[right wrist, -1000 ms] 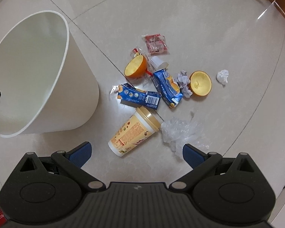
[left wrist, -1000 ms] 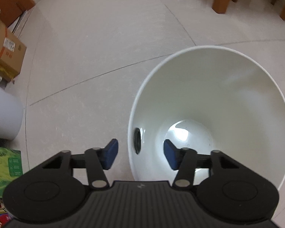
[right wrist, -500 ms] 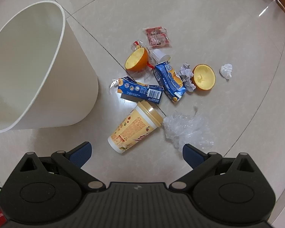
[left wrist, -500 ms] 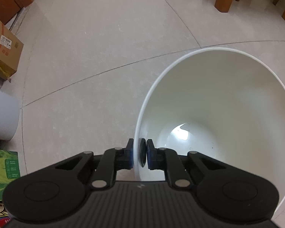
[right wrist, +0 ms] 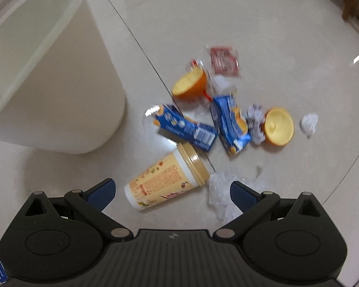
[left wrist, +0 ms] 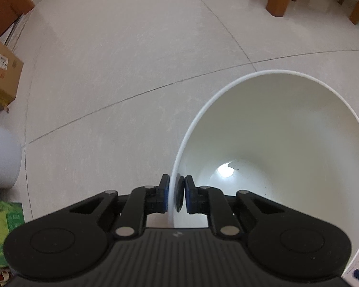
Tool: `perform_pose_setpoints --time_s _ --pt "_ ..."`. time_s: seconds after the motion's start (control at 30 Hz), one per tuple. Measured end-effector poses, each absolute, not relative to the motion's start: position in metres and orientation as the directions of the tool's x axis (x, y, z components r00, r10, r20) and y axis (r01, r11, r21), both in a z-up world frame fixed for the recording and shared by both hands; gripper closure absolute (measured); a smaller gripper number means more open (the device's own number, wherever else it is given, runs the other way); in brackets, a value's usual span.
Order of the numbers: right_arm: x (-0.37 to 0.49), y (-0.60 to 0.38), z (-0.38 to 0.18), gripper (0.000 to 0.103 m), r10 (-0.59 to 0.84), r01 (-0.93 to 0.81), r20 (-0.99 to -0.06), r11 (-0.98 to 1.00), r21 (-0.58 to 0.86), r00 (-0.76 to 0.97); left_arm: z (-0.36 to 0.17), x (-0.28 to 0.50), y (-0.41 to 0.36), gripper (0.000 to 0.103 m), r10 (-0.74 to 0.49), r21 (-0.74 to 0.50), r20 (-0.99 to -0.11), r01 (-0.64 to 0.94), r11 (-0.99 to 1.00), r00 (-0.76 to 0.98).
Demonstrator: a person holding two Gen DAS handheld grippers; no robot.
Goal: Collect trash
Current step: 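Clamp the bin rim with the left gripper while the right grasps the milk tea cup, then carry the milk tea cup over the bin and release it with the right gripper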
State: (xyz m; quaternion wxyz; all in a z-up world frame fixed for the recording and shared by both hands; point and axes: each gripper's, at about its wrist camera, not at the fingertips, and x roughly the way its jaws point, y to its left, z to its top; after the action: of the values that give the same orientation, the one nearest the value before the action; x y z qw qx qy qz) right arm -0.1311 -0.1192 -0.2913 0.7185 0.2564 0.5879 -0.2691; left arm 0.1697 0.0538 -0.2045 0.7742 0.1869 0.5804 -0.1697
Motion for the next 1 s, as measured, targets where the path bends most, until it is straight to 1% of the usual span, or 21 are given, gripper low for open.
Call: perform_pose_setpoints --time_s 0.1,0.2,0.27,0.4,0.47,0.57,0.63,0.67,0.7,0.73,0.9,1.0 --pt "-0.138 -0.13 -0.325 0.0 0.02 0.808 -0.986 0.571 0.146 0.164 -0.203 0.167 0.054 0.092 -0.049 0.092 -0.962 0.487 0.869 0.268" --pt "-0.142 -0.135 -0.359 0.0 0.09 0.895 -0.975 0.386 0.222 0.203 -0.203 0.166 0.056 0.093 -0.057 0.077 -0.966 0.488 0.869 0.253" --pt "-0.137 -0.135 -0.376 0.0 0.076 0.922 -0.974 0.315 0.226 0.213 -0.207 0.168 0.056 0.093 -0.05 0.08 -0.969 0.501 0.862 0.241" --pt "-0.127 -0.137 -0.404 0.0 -0.001 0.976 -0.991 0.171 0.135 0.137 -0.205 0.168 0.055 0.093 -0.057 0.075 -0.97 0.513 0.855 0.237" --pt "-0.125 -0.139 -0.416 0.0 -0.013 0.988 -0.991 0.087 0.131 0.133 -0.206 0.169 0.054 0.093 -0.059 0.076 -0.97 0.524 0.848 0.236" --pt "-0.119 -0.143 -0.428 0.0 -0.053 0.994 -0.995 0.063 0.084 0.088 -0.205 0.168 0.056 0.093 -0.071 0.067 -0.97 0.541 0.838 0.23" --pt "-0.115 -0.144 -0.436 0.003 -0.053 0.996 -0.997 0.061 0.061 0.065 -0.207 0.17 0.057 0.093 -0.075 0.052 -0.974 0.531 0.846 0.215" --pt "-0.114 -0.145 -0.44 0.009 -0.048 0.997 -0.997 0.059 0.058 0.061 -0.207 0.171 0.059 0.093 -0.075 0.04 -0.976 0.513 0.858 0.202" --pt "-0.114 -0.144 -0.443 0.019 -0.04 0.997 -0.997 0.057 0.058 0.061 -0.207 0.173 0.06 0.094 -0.075 0.032 -0.978 0.499 0.866 0.193" --pt "-0.114 -0.145 -0.446 0.024 -0.032 0.997 -0.998 0.058 0.06 0.062 -0.207 0.174 0.059 0.094 -0.077 0.03 -0.979 0.501 0.865 0.191" --pt "-0.117 -0.141 -0.438 0.025 -0.063 0.993 -0.996 0.1 0.055 0.062 -0.205 0.168 0.054 0.093 -0.052 0.074 -0.973 0.522 0.85 0.223" --pt "-0.114 -0.143 -0.412 0.025 -0.086 0.983 -0.993 0.174 0.065 0.081 -0.205 0.167 0.055 0.093 -0.054 0.073 -0.973 0.518 0.852 0.226"
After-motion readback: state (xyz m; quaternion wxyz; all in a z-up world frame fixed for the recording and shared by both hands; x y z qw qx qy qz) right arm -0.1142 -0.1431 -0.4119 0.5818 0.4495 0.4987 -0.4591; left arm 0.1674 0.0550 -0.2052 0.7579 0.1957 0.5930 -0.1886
